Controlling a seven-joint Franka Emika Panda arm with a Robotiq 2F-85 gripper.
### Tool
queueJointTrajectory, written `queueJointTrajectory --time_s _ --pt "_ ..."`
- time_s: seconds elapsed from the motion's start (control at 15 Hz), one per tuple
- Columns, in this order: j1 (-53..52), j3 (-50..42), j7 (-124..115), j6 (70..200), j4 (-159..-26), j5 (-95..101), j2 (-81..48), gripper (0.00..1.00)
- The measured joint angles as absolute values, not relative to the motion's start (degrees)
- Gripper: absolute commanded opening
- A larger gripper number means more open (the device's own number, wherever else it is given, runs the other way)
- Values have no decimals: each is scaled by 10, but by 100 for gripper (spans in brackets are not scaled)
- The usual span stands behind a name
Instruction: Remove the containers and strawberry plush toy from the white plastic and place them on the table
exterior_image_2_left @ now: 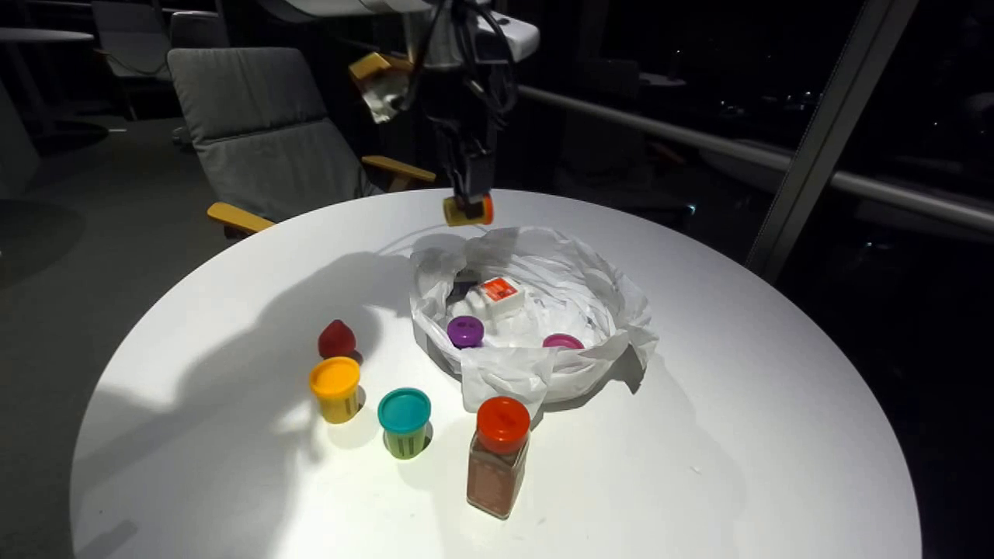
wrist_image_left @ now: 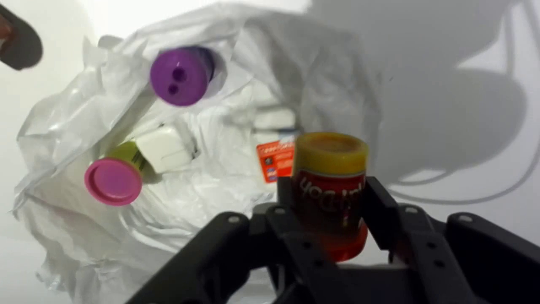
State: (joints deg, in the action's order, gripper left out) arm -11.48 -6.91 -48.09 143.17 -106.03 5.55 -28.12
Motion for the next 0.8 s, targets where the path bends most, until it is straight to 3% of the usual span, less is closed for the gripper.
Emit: queueJointTrajectory --time_s 0.47,0.8 --pt "-157 43 -394 1394 -1105 50 -261 19" --pt "-164 58 -296 1324 -1102 53 -317 19"
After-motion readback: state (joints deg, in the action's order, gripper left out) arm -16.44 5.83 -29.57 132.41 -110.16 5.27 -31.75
